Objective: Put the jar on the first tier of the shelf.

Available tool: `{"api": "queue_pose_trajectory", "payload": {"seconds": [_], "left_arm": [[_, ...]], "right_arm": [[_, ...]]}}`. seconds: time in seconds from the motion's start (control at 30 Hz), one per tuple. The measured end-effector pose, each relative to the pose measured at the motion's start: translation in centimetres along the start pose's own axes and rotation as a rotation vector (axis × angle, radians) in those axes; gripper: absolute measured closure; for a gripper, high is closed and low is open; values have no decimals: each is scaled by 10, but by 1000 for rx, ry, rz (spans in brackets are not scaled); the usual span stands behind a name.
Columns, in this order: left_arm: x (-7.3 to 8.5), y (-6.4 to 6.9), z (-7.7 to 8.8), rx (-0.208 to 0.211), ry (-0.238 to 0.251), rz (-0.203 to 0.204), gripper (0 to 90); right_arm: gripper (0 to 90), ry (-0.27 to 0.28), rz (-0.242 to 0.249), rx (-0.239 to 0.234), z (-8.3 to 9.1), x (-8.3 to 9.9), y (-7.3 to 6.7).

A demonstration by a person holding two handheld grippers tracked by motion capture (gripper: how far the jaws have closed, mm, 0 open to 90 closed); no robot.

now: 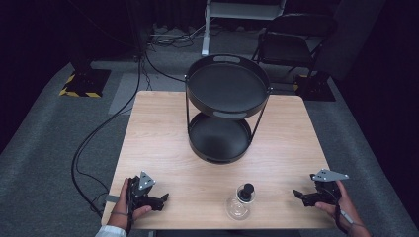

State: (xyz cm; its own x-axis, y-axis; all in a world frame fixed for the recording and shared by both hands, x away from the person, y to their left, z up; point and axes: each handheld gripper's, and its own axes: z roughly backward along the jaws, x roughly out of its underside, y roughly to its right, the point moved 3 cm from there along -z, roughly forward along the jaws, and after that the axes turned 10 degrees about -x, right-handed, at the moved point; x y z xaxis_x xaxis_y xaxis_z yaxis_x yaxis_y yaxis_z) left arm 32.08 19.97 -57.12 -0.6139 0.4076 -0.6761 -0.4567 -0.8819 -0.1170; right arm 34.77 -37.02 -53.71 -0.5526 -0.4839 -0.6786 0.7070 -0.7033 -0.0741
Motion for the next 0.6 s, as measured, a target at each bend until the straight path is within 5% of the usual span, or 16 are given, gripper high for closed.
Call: {"api": "queue_pose_trajectory", "payload": {"seconds": [0.37,0.6], "left_arm": [[0,0,0,0,0,0,0],[0,0,0,0,0,0,0]], "right_arm": [[27,16,115,-66,4,-23,-39],[28,35,143,-113,3,-31,-53]]}}
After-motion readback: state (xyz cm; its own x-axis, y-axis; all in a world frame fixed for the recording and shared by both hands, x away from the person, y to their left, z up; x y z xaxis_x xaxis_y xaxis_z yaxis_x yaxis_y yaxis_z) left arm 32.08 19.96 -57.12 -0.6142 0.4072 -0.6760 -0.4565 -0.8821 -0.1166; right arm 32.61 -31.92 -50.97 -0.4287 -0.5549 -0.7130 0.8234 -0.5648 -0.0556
